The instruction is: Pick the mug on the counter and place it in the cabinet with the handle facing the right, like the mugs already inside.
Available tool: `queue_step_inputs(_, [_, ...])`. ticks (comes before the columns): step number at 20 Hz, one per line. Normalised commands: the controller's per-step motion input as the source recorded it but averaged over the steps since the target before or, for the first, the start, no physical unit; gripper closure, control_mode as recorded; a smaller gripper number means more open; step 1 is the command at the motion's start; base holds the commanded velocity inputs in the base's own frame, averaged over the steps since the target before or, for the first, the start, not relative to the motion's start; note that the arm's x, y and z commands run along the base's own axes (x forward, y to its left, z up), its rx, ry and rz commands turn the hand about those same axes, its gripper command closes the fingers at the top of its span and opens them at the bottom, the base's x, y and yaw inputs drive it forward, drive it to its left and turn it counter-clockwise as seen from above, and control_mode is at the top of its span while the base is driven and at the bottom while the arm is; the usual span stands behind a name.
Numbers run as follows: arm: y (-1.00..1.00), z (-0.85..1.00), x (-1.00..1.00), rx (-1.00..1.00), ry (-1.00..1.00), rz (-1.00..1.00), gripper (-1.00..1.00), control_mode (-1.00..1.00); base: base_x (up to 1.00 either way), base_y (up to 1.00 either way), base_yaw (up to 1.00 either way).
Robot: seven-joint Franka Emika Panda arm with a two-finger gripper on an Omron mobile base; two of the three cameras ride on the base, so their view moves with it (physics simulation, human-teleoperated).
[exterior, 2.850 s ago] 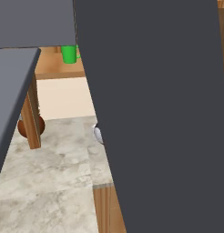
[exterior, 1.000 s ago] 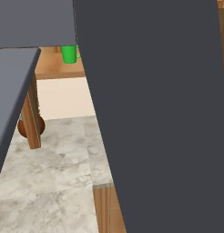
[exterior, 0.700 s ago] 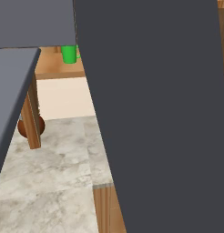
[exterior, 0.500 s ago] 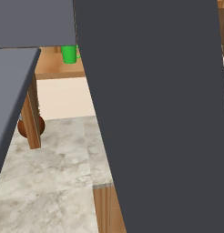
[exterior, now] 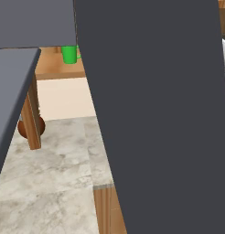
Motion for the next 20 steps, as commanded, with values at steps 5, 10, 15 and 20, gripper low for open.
queue_step_inputs(5, [-0.02,0.21,0.32,0.06,0.00,0.06,1.00,-1.00,0.00,0.00,0.00])
queue_step_inputs(10, [-0.07,0.01,0.29,0.05,-0.01,-0.01,1.00,-1.00,0.00,0.00,0.00])
queue_step_inputs(15, [0.00,0.10,0.50,0.01,0.00,0.00,1.00,-1.00,0.00,0.00,0.00])
queue_step_inputs(20, [-0.03,0.17,0.34,0.00,0.00,0.00,1.00,-1.00,0.00,0.00,0.00])
